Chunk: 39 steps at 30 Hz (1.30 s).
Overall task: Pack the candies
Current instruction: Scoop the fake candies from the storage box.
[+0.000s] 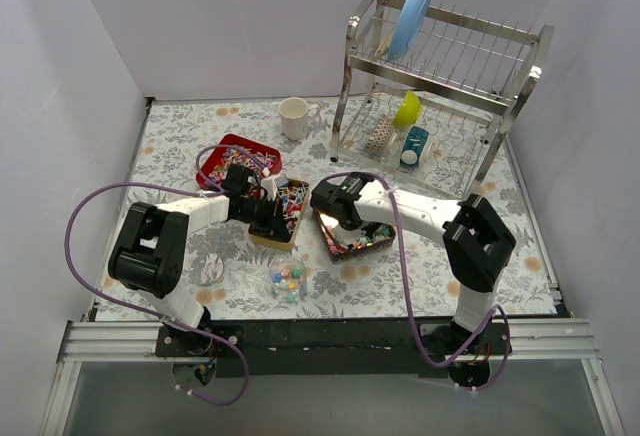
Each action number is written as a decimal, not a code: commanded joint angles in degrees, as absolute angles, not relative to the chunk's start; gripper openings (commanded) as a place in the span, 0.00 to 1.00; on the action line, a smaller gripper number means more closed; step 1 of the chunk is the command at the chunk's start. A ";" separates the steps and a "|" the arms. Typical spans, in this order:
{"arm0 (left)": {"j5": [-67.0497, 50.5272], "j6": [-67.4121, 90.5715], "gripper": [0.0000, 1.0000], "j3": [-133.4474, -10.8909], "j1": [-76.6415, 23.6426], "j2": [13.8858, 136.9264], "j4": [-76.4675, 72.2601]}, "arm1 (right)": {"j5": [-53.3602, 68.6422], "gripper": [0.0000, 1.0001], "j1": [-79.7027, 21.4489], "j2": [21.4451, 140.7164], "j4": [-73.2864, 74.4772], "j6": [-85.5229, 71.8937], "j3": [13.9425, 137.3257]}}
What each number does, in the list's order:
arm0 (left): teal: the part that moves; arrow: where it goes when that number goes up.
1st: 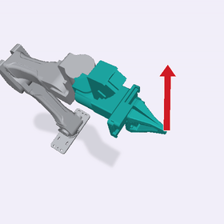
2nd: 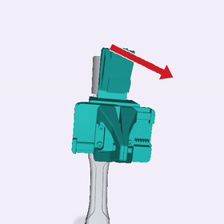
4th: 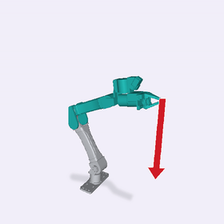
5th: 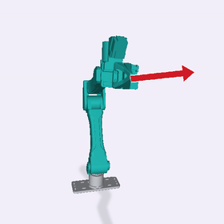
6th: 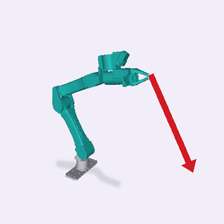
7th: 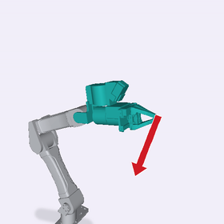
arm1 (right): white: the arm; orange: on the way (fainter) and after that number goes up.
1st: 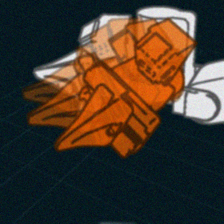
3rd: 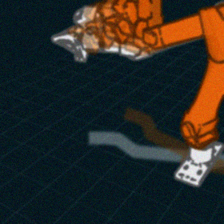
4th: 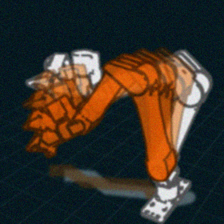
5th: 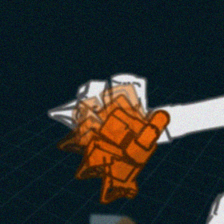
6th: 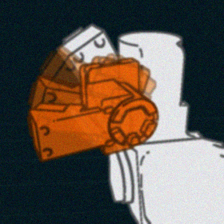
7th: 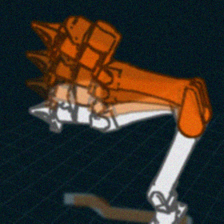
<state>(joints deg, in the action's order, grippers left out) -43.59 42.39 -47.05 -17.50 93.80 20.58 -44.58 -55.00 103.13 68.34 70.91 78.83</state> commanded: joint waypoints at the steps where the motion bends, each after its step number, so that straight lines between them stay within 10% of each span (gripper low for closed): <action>1: -46.84 42.54 0.00 -46.06 -18.02 91.93 19.95 | -45.71 0.01 -57.48 106.26 74.88 82.98 81.91; 39: -62.67 53.34 0.00 -50.36 -24.43 105.11 6.07 | -21.19 0.01 -51.59 108.72 74.88 51.34 87.54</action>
<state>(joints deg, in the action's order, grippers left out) -59.96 50.57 -48.62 -24.10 104.31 10.55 -26.70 -51.40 106.59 73.89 57.58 85.91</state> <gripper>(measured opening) 0.009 0.175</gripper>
